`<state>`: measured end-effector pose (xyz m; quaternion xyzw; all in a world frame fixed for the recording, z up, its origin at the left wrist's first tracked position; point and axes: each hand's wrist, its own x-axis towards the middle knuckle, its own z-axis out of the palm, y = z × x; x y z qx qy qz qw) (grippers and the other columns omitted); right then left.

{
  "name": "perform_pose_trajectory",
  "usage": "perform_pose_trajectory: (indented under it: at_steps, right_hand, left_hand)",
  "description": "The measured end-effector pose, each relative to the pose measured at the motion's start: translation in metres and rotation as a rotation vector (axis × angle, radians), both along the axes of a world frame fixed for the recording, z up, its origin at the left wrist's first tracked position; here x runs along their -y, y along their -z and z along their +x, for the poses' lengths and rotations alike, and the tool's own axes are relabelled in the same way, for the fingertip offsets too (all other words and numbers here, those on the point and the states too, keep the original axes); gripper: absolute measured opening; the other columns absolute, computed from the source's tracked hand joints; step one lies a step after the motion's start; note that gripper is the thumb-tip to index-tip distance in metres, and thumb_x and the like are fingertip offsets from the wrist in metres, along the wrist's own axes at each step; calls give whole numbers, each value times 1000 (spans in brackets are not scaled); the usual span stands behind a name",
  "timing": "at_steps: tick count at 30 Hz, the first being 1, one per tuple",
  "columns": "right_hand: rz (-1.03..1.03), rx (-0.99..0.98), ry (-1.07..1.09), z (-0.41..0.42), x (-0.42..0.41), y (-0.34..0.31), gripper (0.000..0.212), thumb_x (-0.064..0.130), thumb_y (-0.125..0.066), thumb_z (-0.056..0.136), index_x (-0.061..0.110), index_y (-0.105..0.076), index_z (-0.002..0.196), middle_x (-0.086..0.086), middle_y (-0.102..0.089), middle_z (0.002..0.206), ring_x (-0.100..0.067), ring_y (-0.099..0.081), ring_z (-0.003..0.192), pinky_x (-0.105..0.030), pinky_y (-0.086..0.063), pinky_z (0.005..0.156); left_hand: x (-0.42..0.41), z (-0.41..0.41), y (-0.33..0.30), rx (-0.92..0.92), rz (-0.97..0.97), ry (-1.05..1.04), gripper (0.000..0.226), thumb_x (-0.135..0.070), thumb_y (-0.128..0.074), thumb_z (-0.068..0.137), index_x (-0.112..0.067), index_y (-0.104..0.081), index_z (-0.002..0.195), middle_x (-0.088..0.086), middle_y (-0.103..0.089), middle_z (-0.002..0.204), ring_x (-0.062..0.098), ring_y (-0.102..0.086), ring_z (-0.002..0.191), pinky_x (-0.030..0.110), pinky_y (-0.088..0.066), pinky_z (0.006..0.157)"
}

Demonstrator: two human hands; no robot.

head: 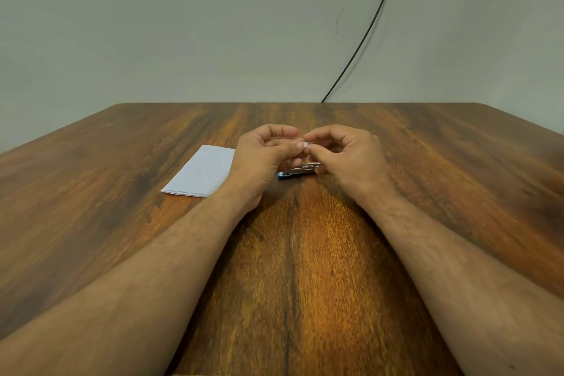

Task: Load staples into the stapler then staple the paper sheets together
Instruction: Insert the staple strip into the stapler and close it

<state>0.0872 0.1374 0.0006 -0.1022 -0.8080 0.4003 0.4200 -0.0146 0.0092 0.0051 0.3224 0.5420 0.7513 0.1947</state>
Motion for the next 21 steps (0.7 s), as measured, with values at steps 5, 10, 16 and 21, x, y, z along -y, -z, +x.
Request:
perform_pose_trajectory:
  at_steps: [5,10,16,21]
  right_hand:
    - [61,10,42,0,0,0,11,16,-76,87,20,-81,95,9,-77,81,-9,-75,72,-37,-64,66]
    - [220,133,175,0,-5,2,11,27,-73,86,31,-79,94,13,-64,64,-3,-56,57,-21,-42,58]
    - [412,387,257,4,-5,-1,20,34,-67,89,35,-77,105,6,-71,81,-16,-64,80,-34,-54,78]
    - [490,465,316,2,-4,-3,24,36,-61,90,38,-75,109,1,-77,98,-25,-68,92,-41,-55,84]
  left_hand:
    - [0,1,-2,-17,-41,-30,21,3,-73,84,-8,-68,101,12,-78,88,19,-75,76,23,-60,65]
    - [0,-8,0,-487,-342,-390,17,-12,-76,85,-28,-73,90,-12,-73,77,2,-70,74,14,-53,73]
    - [3,-3,2,-644,-692,-374,32,-31,-83,76,-26,-78,108,-6,-76,94,11,-67,90,29,-52,83]
    - [1,3,2,-754,-787,-367,27,-34,-76,84,-27,-77,110,0,-75,102,12,-58,87,28,-47,82]
